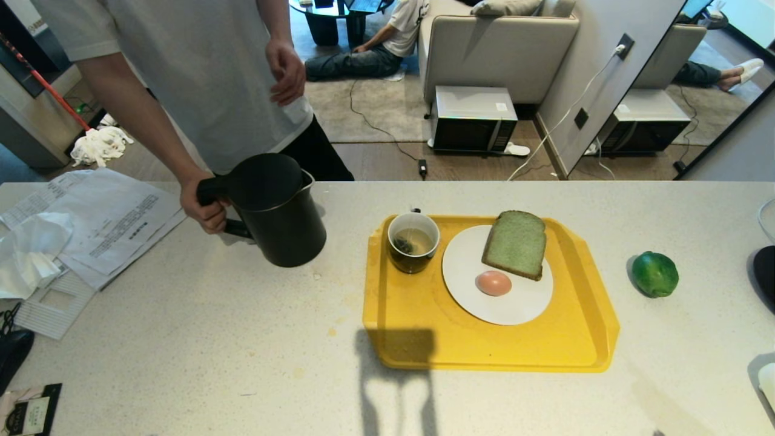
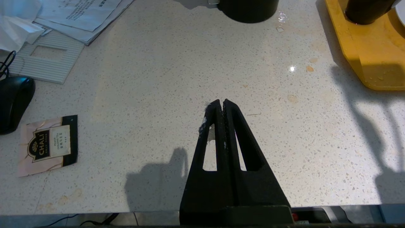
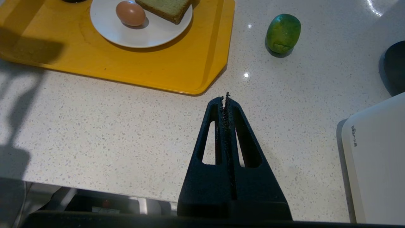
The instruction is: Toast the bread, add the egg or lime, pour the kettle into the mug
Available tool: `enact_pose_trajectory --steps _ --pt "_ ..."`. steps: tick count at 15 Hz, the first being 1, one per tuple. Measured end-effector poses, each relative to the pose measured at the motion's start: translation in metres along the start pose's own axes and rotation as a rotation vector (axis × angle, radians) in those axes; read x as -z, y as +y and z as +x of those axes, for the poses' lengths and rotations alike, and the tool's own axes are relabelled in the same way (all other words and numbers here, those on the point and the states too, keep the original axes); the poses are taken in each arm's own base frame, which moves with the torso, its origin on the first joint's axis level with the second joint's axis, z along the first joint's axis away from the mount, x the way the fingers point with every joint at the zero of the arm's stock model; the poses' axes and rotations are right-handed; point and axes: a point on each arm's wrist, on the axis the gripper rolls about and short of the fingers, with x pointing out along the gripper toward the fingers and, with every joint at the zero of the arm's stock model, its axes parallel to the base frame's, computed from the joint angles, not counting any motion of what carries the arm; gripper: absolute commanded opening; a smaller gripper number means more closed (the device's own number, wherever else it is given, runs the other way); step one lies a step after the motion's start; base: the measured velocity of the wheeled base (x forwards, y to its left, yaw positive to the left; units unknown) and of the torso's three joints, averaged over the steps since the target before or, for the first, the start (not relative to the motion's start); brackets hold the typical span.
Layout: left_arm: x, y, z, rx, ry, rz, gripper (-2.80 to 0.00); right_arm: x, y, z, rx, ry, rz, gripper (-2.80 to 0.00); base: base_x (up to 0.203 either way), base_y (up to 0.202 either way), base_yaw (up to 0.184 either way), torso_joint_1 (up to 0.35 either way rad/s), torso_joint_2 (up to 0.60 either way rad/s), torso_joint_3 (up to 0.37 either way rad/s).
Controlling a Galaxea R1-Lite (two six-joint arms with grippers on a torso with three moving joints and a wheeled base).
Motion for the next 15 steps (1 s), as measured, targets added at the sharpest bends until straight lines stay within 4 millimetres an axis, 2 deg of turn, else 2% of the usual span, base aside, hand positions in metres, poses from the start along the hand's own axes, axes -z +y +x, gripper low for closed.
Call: enact_pose_trajectory --steps 15 --pt "0.0 0.0 0.0 0.001 0.001 -0.001 -2.8 0.0001 -0.0003 0.0 0.012 0.001 0.003 -2.8 0.0 0.0 0.0 0.0 0.0 0.0"
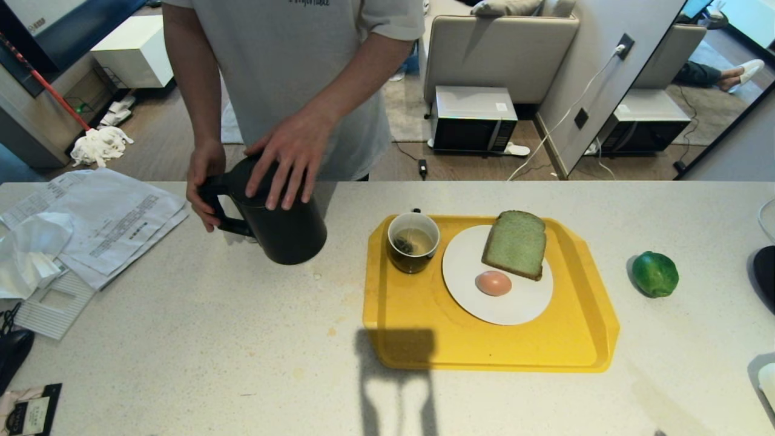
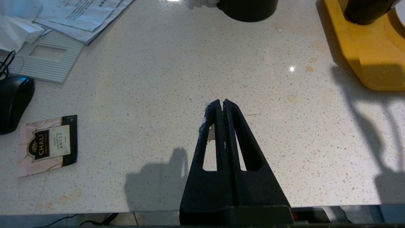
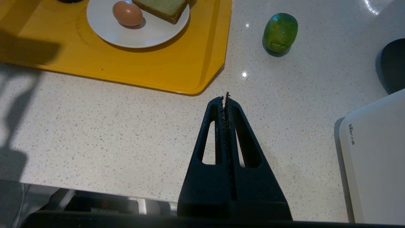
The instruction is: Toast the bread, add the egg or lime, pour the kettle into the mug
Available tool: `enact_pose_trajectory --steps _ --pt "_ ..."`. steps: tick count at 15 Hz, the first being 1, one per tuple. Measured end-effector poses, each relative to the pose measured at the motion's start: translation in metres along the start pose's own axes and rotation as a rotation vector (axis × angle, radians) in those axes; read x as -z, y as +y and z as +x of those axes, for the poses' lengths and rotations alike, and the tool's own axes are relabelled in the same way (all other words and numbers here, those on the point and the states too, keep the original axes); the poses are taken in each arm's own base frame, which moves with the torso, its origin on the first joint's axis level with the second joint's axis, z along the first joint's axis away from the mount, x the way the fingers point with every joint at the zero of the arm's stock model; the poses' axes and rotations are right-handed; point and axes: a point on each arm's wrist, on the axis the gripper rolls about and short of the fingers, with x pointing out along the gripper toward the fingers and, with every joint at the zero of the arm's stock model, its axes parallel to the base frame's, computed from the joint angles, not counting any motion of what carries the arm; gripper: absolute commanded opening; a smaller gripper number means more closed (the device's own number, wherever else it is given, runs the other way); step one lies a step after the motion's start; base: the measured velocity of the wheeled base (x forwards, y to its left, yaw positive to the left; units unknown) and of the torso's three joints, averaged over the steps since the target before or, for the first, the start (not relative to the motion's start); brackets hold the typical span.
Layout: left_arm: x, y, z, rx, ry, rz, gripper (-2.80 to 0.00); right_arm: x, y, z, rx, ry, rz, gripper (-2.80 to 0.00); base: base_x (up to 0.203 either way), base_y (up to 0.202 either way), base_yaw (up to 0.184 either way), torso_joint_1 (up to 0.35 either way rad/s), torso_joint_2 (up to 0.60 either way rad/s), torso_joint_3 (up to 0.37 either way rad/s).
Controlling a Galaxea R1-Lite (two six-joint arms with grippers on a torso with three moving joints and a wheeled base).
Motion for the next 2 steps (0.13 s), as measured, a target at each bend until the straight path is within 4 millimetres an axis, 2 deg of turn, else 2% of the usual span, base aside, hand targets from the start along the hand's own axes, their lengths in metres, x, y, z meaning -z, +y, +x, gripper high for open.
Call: enact_pose_trajectory --steps 2 --pt "0.0 0.0 0.0 0.0 0.0 0.0 -2.8 0.0 0.0 0.0 0.0 0.0 0.0 -2.8 0.0 0.0 0.0 0.0 0.0 0.0"
